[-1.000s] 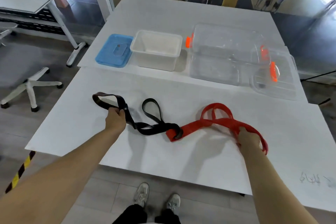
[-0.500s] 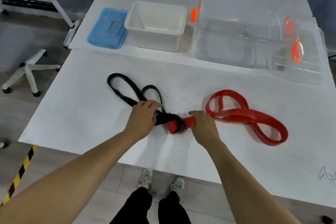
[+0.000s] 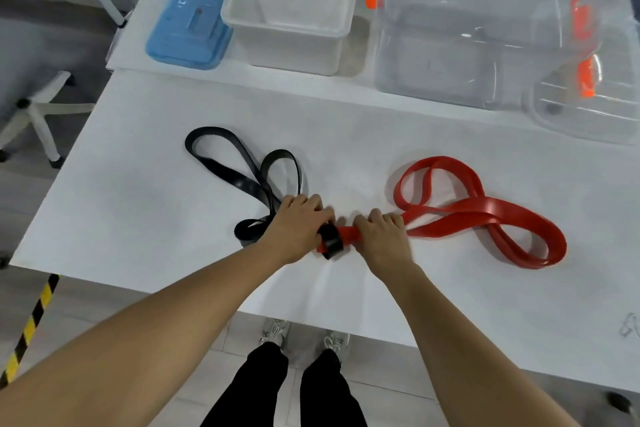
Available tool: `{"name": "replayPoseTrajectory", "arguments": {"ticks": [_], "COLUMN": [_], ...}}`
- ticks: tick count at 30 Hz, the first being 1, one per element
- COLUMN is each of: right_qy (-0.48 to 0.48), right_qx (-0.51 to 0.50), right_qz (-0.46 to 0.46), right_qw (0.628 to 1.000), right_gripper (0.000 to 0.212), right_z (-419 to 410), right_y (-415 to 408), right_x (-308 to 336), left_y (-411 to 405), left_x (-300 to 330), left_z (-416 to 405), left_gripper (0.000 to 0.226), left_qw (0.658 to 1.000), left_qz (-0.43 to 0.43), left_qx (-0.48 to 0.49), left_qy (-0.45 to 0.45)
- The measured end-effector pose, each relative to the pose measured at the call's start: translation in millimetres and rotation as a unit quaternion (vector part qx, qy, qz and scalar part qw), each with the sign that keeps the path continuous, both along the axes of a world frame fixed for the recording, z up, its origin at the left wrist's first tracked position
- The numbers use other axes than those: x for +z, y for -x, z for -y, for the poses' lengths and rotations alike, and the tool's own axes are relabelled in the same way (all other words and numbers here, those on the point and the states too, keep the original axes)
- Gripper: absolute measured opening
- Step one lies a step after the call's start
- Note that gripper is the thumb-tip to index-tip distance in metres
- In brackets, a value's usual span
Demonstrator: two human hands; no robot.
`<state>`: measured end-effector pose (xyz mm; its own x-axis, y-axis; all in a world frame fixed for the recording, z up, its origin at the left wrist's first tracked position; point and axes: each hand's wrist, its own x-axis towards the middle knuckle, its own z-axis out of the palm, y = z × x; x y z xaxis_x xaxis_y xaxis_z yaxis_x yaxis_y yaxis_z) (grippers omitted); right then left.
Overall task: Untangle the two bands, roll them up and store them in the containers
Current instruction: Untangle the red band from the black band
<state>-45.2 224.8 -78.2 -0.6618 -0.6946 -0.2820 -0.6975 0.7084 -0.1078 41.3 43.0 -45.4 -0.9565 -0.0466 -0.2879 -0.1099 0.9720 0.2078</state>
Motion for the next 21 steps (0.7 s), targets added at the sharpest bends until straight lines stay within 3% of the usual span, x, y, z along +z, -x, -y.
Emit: {"name": "replayPoseTrajectory", "arguments": {"ticks": [5, 8, 11, 14, 17, 19, 21], "right_qy": [0.039, 0.067, 0.087, 0.113, 0.135, 0.140, 0.128], "right_qx": [-0.013, -0.029, -0.042, -0.013, -0.005, -0.016, -0.039], "right_qz": [0.037, 0.064, 0.118, 0.143, 0.159, 0.161, 0.167], "right_qw": [0.998, 0.995, 0.988, 0.983, 0.978, 0.977, 0.977], "right_gripper": [0.021, 0.022, 0.031, 0.037, 0.024, 0.016, 0.023], "right_z": [-5.3, -4.7, -2.6, -2.1, -5.5, -7.4, -10.5], "right_y": [0.6, 5.8, 14.2, 16.6, 20.2, 23.7, 26.9], "right_x": [15.0, 27.1, 43.4, 58.0, 67.1, 72.9, 79.4], "left_y": [-13.3, -14.8, -18.6, -21.4, -21.8, -21.5, -22.0], "left_x": [9.5, 16.9, 28.7, 37.3, 40.4, 48.6, 58.0], "left_z": [8.2, 12.4, 16.6, 20.2, 21.0, 19.3, 19.8], "left_gripper": [0.016, 0.026, 0.009, 0.020, 0.033, 0.028, 0.023], "left_qw": [0.997, 0.996, 0.986, 0.979, 0.979, 0.974, 0.966], "left_qz": [-0.050, -0.053, -0.080, -0.103, -0.133, -0.138, -0.154], "left_qx": [0.022, 0.062, 0.122, 0.142, 0.099, 0.105, 0.128], "left_qy": [-0.046, -0.044, -0.086, -0.103, -0.118, -0.145, -0.164]}}
